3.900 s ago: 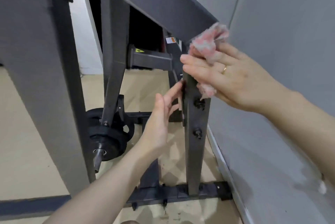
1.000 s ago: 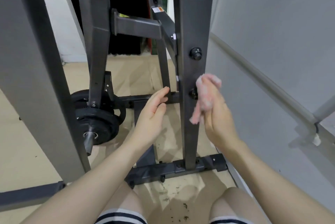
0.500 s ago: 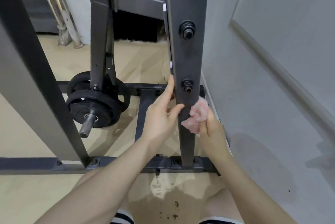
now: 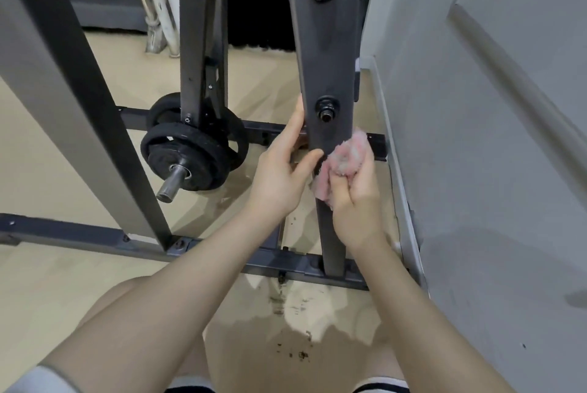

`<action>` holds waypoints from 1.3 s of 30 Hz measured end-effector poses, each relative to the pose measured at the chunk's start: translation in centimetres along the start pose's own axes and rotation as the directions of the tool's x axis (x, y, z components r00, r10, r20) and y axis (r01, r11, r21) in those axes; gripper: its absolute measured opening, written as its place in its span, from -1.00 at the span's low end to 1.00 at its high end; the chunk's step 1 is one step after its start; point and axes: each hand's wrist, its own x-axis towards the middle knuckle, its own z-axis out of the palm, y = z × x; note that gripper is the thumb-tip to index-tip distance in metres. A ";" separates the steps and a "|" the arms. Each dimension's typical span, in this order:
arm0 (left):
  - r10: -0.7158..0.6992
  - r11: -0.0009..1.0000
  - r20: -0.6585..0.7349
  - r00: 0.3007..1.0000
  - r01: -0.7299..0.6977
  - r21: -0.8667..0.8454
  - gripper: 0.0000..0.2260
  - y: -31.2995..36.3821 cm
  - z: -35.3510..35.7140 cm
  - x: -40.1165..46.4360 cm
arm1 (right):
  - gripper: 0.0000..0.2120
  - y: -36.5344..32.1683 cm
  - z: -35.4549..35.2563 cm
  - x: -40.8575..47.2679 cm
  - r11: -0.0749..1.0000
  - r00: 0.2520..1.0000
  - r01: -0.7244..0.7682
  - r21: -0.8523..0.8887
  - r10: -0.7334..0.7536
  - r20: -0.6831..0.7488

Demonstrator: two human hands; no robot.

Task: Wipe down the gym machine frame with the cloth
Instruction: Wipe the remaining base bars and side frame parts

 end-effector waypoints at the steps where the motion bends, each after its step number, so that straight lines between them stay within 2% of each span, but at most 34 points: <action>1: 0.003 1.000 0.015 1.000 -0.003 -0.026 -0.44 0.0 -0.1 0.1 | -0.59 -0.6 0.2 1.1 0.998 0.999 0.048 0.030 -0.048 0.002; 3: 0.006 0.998 0.053 0.999 -0.002 -0.069 -0.47 0.1 -0.2 0.2 | -0.56 -0.8 0.6 2.0 0.994 0.997 0.081 0.074 -0.080 -0.009; 5: -0.009 0.997 0.052 0.999 0.013 -0.076 -0.45 0.1 -0.3 0.2 | -0.62 -0.2 0.5 1.0 0.995 0.997 0.073 0.062 -0.074 0.012; 8: -0.038 0.996 0.039 0.999 0.041 -0.076 -0.43 0.0 -0.1 0.0 | -0.57 0.9 -0.8 -1.1 0.999 0.997 -0.001 0.032 -0.001 0.079; 9: -0.041 0.996 0.036 0.998 0.044 -0.077 -0.43 0.0 0.0 -0.2 | -0.61 1.0 -1.1 -1.2 1.000 0.994 -0.017 0.010 0.016 0.106; 11: -0.052 0.995 0.015 0.999 0.053 -0.088 -0.43 0.2 0.2 -0.2 | -0.82 0.5 -1.0 0.0 0.997 0.990 -0.067 0.048 0.061 0.129; 12: -0.064 0.993 0.003 0.998 0.064 -0.099 -0.43 0.4 0.2 -0.2 | -0.79 -0.1 -0.7 0.8 0.995 0.992 -0.086 0.051 0.081 0.092; 14: -0.079 0.988 -0.003 0.997 0.078 -0.130 -0.45 0.6 0.2 -0.2 | -0.62 -0.8 0.2 2.5 0.999 1.000 -0.017 -0.049 0.017 -0.005; 16: -0.094 0.984 0.022 0.995 0.096 -0.152 -0.46 0.3 0.0 -0.2 | -0.50 -0.6 0.8 1.9 0.994 0.999 0.030 -0.106 -0.034 -0.035; 18: -0.079 0.983 0.038 0.996 0.085 -0.164 -0.45 -0.2 -0.3 -0.1 | -0.48 0.7 0.6 -0.2 0.958 0.998 0.018 -0.287 -0.036 -0.056; 20: -0.072 0.979 0.057 0.996 0.082 -0.189 -0.45 -0.7 -0.4 -0.1 | -0.55 2.8 -0.4 -1.3 0.884 0.999 0.035 -0.467 -0.035 0.007; 22: -0.088 0.965 0.087 0.992 0.106 -0.241 -0.51 -0.8 -0.4 -0.3 | -0.62 3.4 -1.0 -0.7 0.862 0.998 -0.042 -0.505 0.055 0.012; 23: -0.099 0.955 0.108 0.989 0.125 -0.268 -0.54 -0.8 -0.5 -0.4 | -0.54 3.3 -1.2 -0.4 0.856 0.992 -0.119 -0.504 0.119 -0.033; 24: -0.107 0.947 0.133 0.985 0.141 -0.288 -0.56 -0.7 -0.8 -0.5 | -0.50 2.6 -1.6 -0.3 0.840 0.989 -0.130 -0.526 0.146 -0.011; 25: -0.112 0.939 0.159 0.981 0.156 -0.307 -0.59 -0.7 -1.2 -0.4 | -0.52 1.6 -1.9 -0.5 0.799 0.994 -0.057 -0.599 0.102 0.042; 27: -0.113 0.937 0.198 0.974 0.170 -0.304 -0.63 -0.8 -2.0 -0.1 | -0.46 0.5 -2.4 -1.3 0.676 0.980 0.197 -0.710 -0.142 0.137; 28: -0.110 0.948 0.196 0.974 0.162 -0.273 -0.65 -0.8 -2.5 0.0 | -0.48 -0.5 -2.3 -1.2 0.667 0.951 0.309 -0.678 -0.243 0.194; 29: -0.105 0.960 0.181 0.978 0.147 -0.237 -0.67 -1.0 -2.8 0.0 | -0.55 -0.7 -2.5 -0.9 0.562 0.883 0.462 -0.686 -0.367 0.293; 30: -0.105 0.968 0.158 0.982 0.137 -0.209 -0.68 -1.3 -3.1 0.0 | -0.62 -1.2 -2.5 -0.4 0.421 0.773 0.617 -0.665 -0.481 0.413; 31: -0.112 0.972 0.134 0.985 0.137 -0.193 -0.69 -1.7 -3.4 -0.1 | -0.63 -1.9 -2.0 0.5 0.171 0.644 0.722 -0.670 -0.520 0.561; 32: -0.122 0.973 0.110 0.986 0.141 -0.183 -0.69 -2.1 -3.6 -0.2 | -0.60 -2.2 -1.7 1.4 -0.024 0.562 0.761 -0.649 -0.477 0.676; 33: -0.137 0.973 0.077 0.988 0.149 -0.176 -0.69 -2.6 -3.7 -0.5 | -0.58 -2.1 -1.7 2.2 -0.149 0.548 0.752 -0.642 -0.400 0.735; 35: -0.193 0.967 -0.005 0.981 0.189 -0.172 -0.66 -3.7 -4.3 -1.3 | -0.59 -1.5 -1.8 2.8 -0.297 0.571 0.720 -0.627 -0.260 0.779; 37: -0.260 0.957 -0.050 0.964 0.250 -0.150 -0.64 -5.0 -4.8 -2.4 | -0.58 -0.9 -1.5 2.5 -0.401 0.583 0.714 -0.573 -0.113 0.805; 39: -0.311 0.947 -0.055 0.949 0.305 -0.103 -0.64 -6.0 -5.0 -3.4 | -0.55 0.1 -0.9 1.3 -0.494 0.556 0.767 -0.408 0.195 0.808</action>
